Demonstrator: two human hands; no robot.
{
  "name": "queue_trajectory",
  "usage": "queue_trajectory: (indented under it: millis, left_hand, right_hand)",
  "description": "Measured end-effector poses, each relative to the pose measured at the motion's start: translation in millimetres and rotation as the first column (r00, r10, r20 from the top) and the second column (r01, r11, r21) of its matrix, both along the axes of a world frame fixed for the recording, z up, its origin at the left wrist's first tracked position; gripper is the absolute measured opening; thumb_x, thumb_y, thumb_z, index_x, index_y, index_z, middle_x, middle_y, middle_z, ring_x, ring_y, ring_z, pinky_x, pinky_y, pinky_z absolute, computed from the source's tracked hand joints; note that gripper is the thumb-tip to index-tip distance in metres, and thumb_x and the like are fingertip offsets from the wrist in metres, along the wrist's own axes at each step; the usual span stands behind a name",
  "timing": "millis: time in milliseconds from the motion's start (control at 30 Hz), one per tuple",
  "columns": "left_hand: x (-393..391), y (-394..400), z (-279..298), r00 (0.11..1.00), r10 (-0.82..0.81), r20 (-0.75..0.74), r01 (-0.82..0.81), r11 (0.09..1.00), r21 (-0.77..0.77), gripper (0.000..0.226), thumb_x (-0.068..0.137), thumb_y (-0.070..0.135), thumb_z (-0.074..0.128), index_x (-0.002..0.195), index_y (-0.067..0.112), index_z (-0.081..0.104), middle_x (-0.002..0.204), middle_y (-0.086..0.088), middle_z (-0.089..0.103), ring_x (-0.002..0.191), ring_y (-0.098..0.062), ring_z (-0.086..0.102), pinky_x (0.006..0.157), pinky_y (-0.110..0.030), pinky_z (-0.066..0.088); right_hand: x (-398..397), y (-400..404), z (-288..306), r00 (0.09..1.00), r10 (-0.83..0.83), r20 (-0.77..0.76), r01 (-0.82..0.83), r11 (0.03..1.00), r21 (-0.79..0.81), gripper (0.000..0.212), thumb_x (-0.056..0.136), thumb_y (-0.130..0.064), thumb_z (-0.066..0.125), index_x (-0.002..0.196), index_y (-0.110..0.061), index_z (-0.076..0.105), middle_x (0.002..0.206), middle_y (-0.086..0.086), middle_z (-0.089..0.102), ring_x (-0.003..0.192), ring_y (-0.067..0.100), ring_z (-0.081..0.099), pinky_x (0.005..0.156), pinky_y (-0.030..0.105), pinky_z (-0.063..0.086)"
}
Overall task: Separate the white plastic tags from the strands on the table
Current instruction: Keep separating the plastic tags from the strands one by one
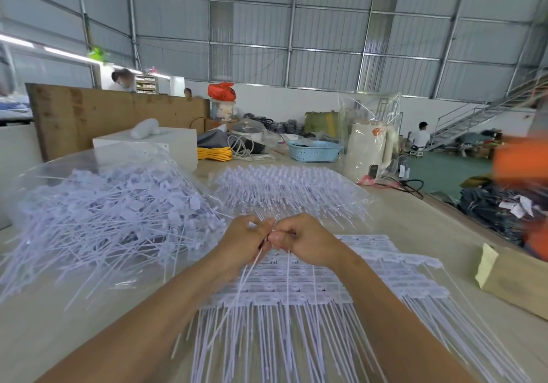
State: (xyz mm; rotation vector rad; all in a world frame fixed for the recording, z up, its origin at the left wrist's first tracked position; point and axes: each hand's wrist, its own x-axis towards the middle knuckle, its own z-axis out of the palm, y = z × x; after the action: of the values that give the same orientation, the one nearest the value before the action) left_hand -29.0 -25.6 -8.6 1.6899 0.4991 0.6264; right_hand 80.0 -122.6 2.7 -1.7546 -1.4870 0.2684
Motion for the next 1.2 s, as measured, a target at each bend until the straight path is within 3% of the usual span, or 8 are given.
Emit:
queue_trajectory:
  millis: [267,400,500,567,700,800,933,1200]
  left_hand:
    - [-11,8,18,0.93,-0.332,-0.154,0.28,0.916,-0.287,0.024,0.097,0.019,0.05,0.078,0.006,0.055,0.044,0.004,0.037,0.032,-0.004,0.026,0.029,-0.013,0.019]
    - [-19,20,25,0.869,-0.467,-0.165,0.327,0.792,-0.516,0.024,0.082,0.025,0.057,0.064,0.011,0.049,0.04,0.005,0.035,0.027,-0.001,0.027,0.023,-0.011,0.018]
    - [-20,24,20,0.937,-0.35,-0.019,0.27,0.756,-0.596,0.02,0.081,0.026,0.058,0.073,0.014,0.044,0.04,0.005,0.035,0.027,-0.003,0.027,0.024,-0.013,0.019]
    - [-15,22,10,0.968,-0.251,0.011,0.21,0.786,-0.581,0.021,0.09,0.031,0.055,0.081,0.016,0.044,0.04,0.006,0.039,0.03,-0.006,0.032,0.029,-0.015,0.026]
    - [-7,7,2,0.982,-0.156,0.11,0.19,0.831,-0.523,0.018,0.097,0.023,0.052,0.089,0.007,0.054,0.053,-0.004,0.059,0.041,-0.013,0.056,0.044,-0.023,0.046]
    - [-7,-2,2,0.967,-0.174,0.188,0.239,0.876,-0.418,0.021,0.099,0.012,0.044,0.092,0.002,0.061,0.063,-0.006,0.063,0.048,-0.011,0.06,0.044,-0.021,0.048]
    - [-7,-6,-1,0.938,-0.267,0.223,0.342,0.829,-0.443,0.061,0.098,0.055,0.021,0.105,0.009,0.061,0.074,-0.012,0.064,0.054,-0.021,0.058,0.045,-0.025,0.044]
    - [-2,-13,-4,0.965,-0.19,0.182,0.242,0.912,-0.331,0.034,0.097,0.033,0.048,0.095,0.001,0.057,0.061,-0.005,0.053,0.047,-0.011,0.047,0.041,-0.018,0.037]
  right_hand:
    - [-1,-7,8,0.994,0.109,0.002,-0.109,0.992,-0.068,0.036,0.091,-0.006,0.058,0.059,-0.024,0.059,0.05,-0.013,0.052,0.049,-0.002,0.043,0.054,0.011,0.036]
    - [22,-20,10,0.96,-0.06,0.273,0.103,0.984,-0.145,0.026,0.091,-0.018,0.06,0.069,-0.006,0.065,0.066,0.003,0.061,0.062,0.008,0.05,0.07,0.024,0.043]
    - [25,-33,22,0.992,-0.126,0.006,0.125,0.988,0.089,0.029,0.092,-0.016,0.057,0.068,-0.001,0.061,0.06,-0.001,0.048,0.057,0.006,0.045,0.068,0.025,0.042]
    - [12,-33,34,0.979,-0.014,-0.204,0.05,0.984,0.173,0.033,0.092,-0.019,0.055,0.06,-0.013,0.06,0.059,-0.004,0.048,0.063,0.011,0.047,0.07,0.028,0.043]
    - [-25,-13,36,0.972,0.157,-0.177,-0.141,0.985,0.095,0.032,0.092,-0.013,0.057,0.063,-0.026,0.064,0.057,-0.01,0.056,0.054,0.005,0.051,0.057,0.016,0.043]
    - [-31,4,22,0.994,0.047,-0.098,-0.029,0.985,0.172,0.022,0.088,-0.009,0.062,0.069,-0.021,0.063,0.077,-0.006,0.056,0.077,0.013,0.057,0.074,0.024,0.049]
    - [-23,15,5,0.989,-0.147,0.009,0.141,0.968,0.209,0.008,0.086,-0.015,0.066,0.08,-0.02,0.065,0.104,0.002,0.043,0.102,0.009,0.046,0.085,0.011,0.034]
    - [0,-10,12,0.988,0.052,-0.147,-0.054,0.999,-0.006,0.016,0.097,-0.01,0.045,0.106,-0.015,0.058,0.09,0.004,0.06,0.068,0.001,0.061,0.069,0.017,0.051]
